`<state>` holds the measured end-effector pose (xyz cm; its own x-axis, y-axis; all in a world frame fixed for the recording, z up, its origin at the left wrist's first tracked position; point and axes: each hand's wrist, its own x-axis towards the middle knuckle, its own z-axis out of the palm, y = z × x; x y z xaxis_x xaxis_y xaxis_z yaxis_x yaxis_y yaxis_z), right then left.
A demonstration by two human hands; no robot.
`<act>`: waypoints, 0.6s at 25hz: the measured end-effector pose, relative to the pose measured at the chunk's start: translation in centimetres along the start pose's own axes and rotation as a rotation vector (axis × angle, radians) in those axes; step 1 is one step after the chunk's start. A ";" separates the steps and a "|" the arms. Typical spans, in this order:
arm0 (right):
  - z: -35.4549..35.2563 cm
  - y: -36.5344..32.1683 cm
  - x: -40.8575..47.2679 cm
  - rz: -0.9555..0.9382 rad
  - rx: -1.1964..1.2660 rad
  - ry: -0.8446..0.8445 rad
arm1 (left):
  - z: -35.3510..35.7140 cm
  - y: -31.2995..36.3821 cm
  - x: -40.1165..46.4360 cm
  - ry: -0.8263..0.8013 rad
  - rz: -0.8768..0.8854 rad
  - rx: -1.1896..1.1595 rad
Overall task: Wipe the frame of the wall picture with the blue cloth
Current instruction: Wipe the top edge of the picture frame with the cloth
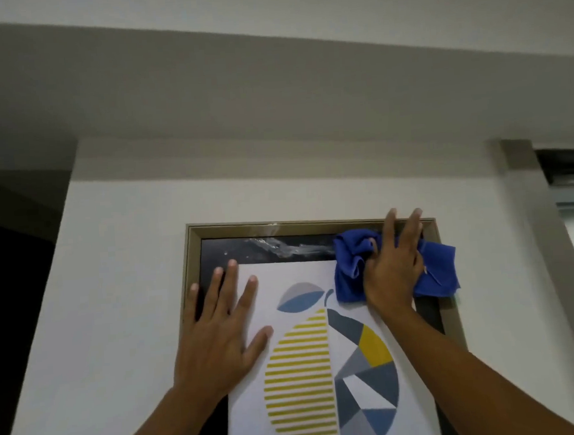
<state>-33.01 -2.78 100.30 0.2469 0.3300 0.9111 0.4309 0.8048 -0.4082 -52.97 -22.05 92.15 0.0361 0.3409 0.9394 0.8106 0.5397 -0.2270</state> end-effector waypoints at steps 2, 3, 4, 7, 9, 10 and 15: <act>0.4 -0.8 0.4 0.073 0.070 0.050 | 0.0 0.3 0.0 -0.011 -0.009 0.013; 0.5 -1.3 0.4 0.102 0.092 0.072 | 0.0 0.4 0.1 -0.009 -0.020 0.012; 0.8 -2.0 0.3 0.130 0.110 0.085 | 0.0 0.5 0.1 -0.007 -0.026 0.011; 1.4 -5.1 -0.8 0.107 0.152 0.089 | 0.3 0.8 0.1 0.009 -0.021 0.019; 2.3 -8.6 -2.8 -0.005 0.154 0.049 | 0.3 0.8 0.1 0.000 -0.009 0.020; 2.9 -10.7 -4.0 -0.072 0.155 0.016 | 0.3 0.8 0.1 -0.014 -0.003 0.024; 4.6 -17.3 -6.3 -0.173 0.178 -0.135 | 0.4 0.0 -0.4 -0.078 -0.021 0.073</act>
<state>-45.97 -16.51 101.92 0.0596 0.2329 0.9707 0.2942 0.9251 -0.2401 -53.22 -21.83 91.65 -0.0282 0.3861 0.9220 0.7659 0.6011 -0.2282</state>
